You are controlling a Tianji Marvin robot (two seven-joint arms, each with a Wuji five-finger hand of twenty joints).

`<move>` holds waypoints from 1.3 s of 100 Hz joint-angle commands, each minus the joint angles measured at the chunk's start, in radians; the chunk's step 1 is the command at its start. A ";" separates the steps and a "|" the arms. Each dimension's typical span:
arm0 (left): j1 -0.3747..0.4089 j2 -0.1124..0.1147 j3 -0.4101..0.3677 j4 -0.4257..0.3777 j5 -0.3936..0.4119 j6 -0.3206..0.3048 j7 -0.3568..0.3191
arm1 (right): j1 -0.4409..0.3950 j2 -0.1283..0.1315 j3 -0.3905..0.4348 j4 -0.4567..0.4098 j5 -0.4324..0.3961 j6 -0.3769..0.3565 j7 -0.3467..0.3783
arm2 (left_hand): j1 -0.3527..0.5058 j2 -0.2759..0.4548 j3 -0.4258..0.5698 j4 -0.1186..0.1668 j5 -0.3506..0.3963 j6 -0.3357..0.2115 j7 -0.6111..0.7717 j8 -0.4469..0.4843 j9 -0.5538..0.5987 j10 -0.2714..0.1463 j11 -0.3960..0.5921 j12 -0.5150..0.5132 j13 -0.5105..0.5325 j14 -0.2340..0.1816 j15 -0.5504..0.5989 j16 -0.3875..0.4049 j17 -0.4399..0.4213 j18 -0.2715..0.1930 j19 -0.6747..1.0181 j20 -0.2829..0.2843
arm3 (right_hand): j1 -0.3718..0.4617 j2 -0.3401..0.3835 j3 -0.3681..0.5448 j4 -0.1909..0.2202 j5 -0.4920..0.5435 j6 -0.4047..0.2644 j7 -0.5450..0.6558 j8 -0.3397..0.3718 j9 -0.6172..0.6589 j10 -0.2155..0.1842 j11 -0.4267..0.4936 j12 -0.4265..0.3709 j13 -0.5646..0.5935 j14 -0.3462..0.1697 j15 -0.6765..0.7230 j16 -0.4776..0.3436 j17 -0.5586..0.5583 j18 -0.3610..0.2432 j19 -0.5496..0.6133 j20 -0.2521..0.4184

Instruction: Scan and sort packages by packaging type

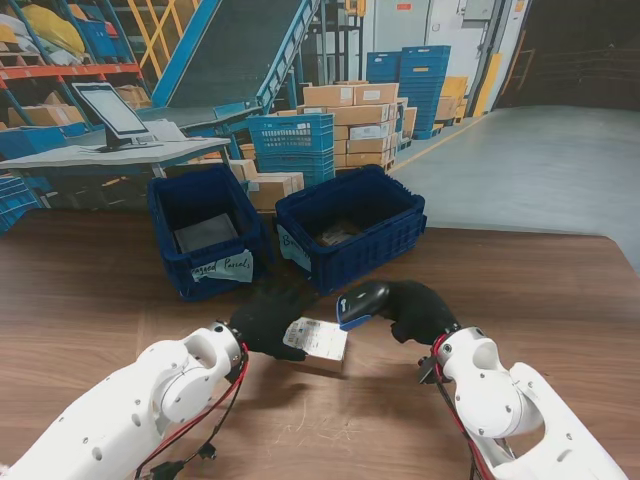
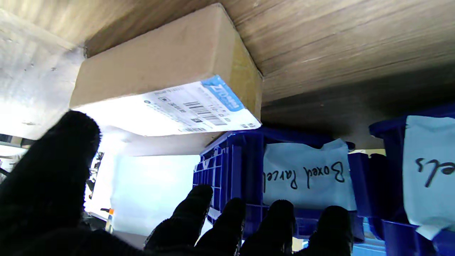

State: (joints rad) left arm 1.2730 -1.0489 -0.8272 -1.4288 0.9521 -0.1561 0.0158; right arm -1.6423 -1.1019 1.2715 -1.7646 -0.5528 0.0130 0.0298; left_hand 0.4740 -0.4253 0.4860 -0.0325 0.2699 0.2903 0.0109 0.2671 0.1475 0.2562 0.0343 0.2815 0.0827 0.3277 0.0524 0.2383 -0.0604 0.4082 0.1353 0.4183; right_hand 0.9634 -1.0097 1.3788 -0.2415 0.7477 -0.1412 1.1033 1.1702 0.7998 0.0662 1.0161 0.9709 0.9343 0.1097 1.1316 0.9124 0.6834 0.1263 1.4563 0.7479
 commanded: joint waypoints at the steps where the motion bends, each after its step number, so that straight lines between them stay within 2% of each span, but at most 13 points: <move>1: -0.022 -0.012 0.013 0.014 -0.009 -0.011 -0.015 | -0.010 -0.003 0.004 -0.011 0.003 0.007 0.009 | -0.048 -0.031 0.057 -0.036 -0.033 0.030 -0.015 -0.016 -0.037 0.008 -0.026 -0.013 -0.055 -0.014 -0.020 -0.015 -0.012 -0.007 -0.042 -0.018 | 0.081 0.049 0.150 -0.001 0.060 -0.041 0.069 0.026 0.006 0.005 0.009 0.003 0.020 0.023 0.011 0.002 0.010 -0.032 0.058 0.020; 14: -0.074 -0.015 0.070 0.047 -0.012 -0.014 -0.011 | -0.020 -0.003 0.014 -0.015 0.008 0.010 0.009 | -0.082 -0.079 0.145 -0.054 -0.030 0.024 -0.013 -0.024 -0.041 0.008 -0.028 -0.020 -0.065 -0.018 -0.019 -0.027 -0.013 -0.009 -0.041 -0.036 | 0.082 0.048 0.150 -0.001 0.060 -0.042 0.069 0.026 0.007 0.006 0.009 0.004 0.020 0.024 0.011 0.002 0.010 -0.032 0.057 0.021; 51: -0.182 -0.019 0.192 0.097 -0.043 0.010 -0.071 | -0.039 -0.003 0.042 -0.029 0.022 0.018 0.017 | -0.091 -0.111 0.173 -0.063 -0.034 0.022 -0.012 -0.026 -0.055 0.017 -0.039 -0.042 -0.080 -0.010 -0.049 -0.044 -0.028 -0.005 -0.046 -0.051 | 0.083 0.048 0.150 -0.002 0.060 -0.041 0.068 0.026 0.007 0.007 0.008 0.006 0.020 0.025 0.010 0.003 0.010 -0.030 0.056 0.022; 59: -0.199 -0.018 0.210 0.097 -0.058 0.019 -0.107 | -0.043 -0.003 0.047 -0.030 0.025 0.017 0.019 | -0.092 -0.112 0.176 -0.064 -0.033 0.024 -0.012 -0.026 -0.057 0.021 -0.041 -0.049 -0.085 -0.006 -0.056 -0.048 -0.031 -0.005 -0.047 -0.053 | 0.082 0.048 0.150 -0.002 0.060 -0.041 0.068 0.026 0.007 0.007 0.007 0.007 0.020 0.024 0.010 0.003 0.011 -0.030 0.056 0.022; 74: -0.231 -0.016 0.245 0.104 -0.088 0.035 -0.159 | -0.048 -0.002 0.054 -0.031 0.033 0.013 0.025 | -0.091 -0.112 0.172 -0.066 -0.035 0.035 -0.014 -0.028 -0.058 0.029 -0.044 -0.066 -0.084 -0.004 -0.061 -0.056 -0.035 -0.003 -0.048 -0.057 | 0.083 0.047 0.150 -0.002 0.061 -0.041 0.069 0.026 0.008 0.007 0.007 0.007 0.020 0.025 0.010 0.004 0.011 -0.030 0.056 0.022; 81: -0.246 -0.018 0.264 0.115 -0.100 0.046 -0.169 | -0.049 -0.002 0.056 -0.031 0.038 0.010 0.027 | -0.090 -0.116 0.172 -0.066 -0.032 0.058 -0.015 -0.030 -0.057 0.034 -0.042 -0.071 -0.083 -0.003 -0.059 -0.057 -0.035 -0.002 -0.047 -0.059 | 0.082 0.048 0.150 -0.002 0.061 -0.041 0.068 0.026 0.008 0.006 0.006 0.007 0.021 0.025 0.010 0.004 0.011 -0.030 0.056 0.022; 110: -0.316 -0.055 0.354 0.223 -0.180 0.072 -0.125 | -0.054 0.000 0.065 -0.027 0.057 -0.006 0.044 | -0.087 -0.139 0.207 -0.068 -0.038 0.112 -0.020 -0.042 -0.056 0.055 -0.036 -0.068 -0.070 0.002 -0.038 -0.041 -0.027 -0.003 -0.040 -0.061 | 0.083 0.048 0.149 -0.002 0.061 -0.041 0.068 0.027 0.009 0.005 0.005 0.008 0.020 0.025 0.009 0.004 0.009 -0.030 0.055 0.023; 130: -0.364 -0.081 0.426 0.297 -0.222 0.067 -0.105 | -0.055 0.001 0.070 -0.023 0.067 -0.011 0.049 | -0.086 -0.159 0.237 -0.073 -0.002 0.103 -0.008 -0.042 -0.018 0.052 -0.019 -0.040 -0.040 0.002 -0.002 -0.019 -0.018 -0.003 -0.031 -0.063 | 0.081 0.048 0.149 -0.002 0.061 -0.041 0.068 0.027 0.009 0.005 0.004 0.008 0.020 0.023 0.009 0.004 0.008 -0.031 0.054 0.024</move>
State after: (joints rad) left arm 0.9152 -1.1144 -0.4110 -1.1455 0.7344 -0.0816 -0.0728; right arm -1.6911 -1.0989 1.3402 -1.7835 -0.4874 0.0060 0.0653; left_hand 0.4180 -0.5671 0.6837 -0.0809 0.2495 0.3887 -0.0022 0.2329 0.1364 0.2807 0.0124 0.2284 0.0441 0.3275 0.0280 0.2058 -0.0746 0.3993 0.1279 0.3712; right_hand 0.9634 -1.0097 1.3788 -0.2415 0.7477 -0.1412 1.1033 1.1702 0.7998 0.0662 1.0162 0.9709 0.9343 0.1097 1.1316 0.9123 0.6834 0.1264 1.4563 0.7479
